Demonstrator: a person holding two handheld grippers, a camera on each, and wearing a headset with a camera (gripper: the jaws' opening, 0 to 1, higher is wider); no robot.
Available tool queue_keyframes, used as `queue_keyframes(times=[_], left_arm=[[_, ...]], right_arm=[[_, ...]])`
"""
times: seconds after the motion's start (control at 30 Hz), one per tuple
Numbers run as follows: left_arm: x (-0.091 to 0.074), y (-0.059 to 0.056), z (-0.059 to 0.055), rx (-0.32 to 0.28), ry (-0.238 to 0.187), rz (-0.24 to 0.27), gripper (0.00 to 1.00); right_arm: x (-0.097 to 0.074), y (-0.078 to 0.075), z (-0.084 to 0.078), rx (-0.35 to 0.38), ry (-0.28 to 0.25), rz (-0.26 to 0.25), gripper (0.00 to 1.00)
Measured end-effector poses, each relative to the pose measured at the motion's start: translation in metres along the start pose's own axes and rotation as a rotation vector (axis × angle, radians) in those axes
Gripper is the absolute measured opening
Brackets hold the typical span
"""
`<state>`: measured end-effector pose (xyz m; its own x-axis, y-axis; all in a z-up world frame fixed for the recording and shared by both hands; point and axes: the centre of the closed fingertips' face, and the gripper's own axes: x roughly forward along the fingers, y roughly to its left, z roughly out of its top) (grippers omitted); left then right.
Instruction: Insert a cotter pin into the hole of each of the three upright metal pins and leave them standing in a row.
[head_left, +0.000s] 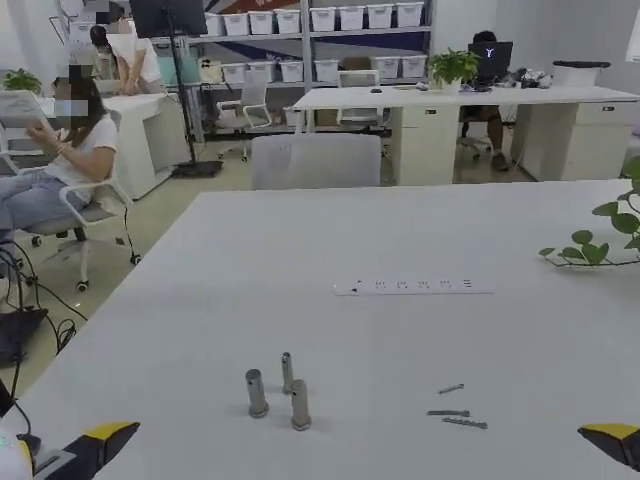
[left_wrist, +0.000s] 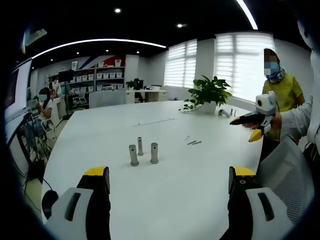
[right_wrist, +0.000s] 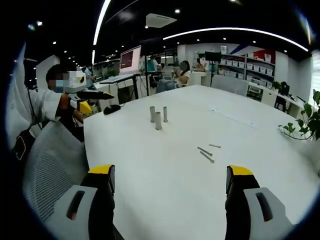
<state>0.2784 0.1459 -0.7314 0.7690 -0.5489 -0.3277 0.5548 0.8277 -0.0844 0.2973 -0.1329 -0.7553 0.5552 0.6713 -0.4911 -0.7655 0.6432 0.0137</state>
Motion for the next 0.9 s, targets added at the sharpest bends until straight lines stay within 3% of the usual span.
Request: queue_keyframes(times=[0.9], left_arm=[[0.0002, 0.0055, 0.0003, 0.0, -0.004, 0.0, 1.0]], right_arm=[[0.0036, -0.0019, -0.0006, 0.003, 0.0, 0.001, 0.94]])
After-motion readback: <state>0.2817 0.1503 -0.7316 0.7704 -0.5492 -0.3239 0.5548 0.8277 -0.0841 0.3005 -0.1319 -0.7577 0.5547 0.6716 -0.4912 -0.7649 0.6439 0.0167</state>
